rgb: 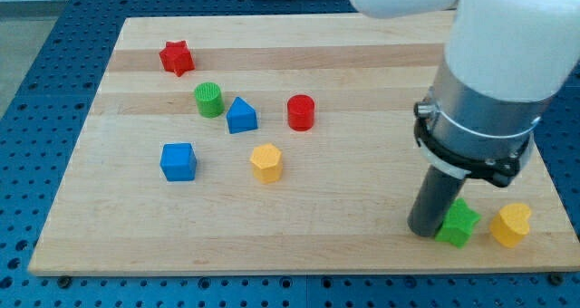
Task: Slightly push yellow hexagon below to the red circle
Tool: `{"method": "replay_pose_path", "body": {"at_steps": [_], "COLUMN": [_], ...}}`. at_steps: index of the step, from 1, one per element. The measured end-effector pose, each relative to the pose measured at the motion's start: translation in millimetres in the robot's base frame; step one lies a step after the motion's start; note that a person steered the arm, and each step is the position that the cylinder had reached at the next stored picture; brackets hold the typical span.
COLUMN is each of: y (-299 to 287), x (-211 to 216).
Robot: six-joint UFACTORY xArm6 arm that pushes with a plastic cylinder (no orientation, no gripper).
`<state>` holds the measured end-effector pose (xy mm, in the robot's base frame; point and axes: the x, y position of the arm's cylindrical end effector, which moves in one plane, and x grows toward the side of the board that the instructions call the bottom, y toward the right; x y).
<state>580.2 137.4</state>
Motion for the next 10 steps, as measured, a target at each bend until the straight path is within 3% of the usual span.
{"method": "replay_pose_path", "body": {"at_steps": [2,3,5,6,7,9,10], "y": [36.5,1.4,-117.7,-233.5,-292.5,-243.8,-237.0], "x": [-0.2,-6.2,-12.6,-11.8,-38.1,-114.5,-116.0]}}
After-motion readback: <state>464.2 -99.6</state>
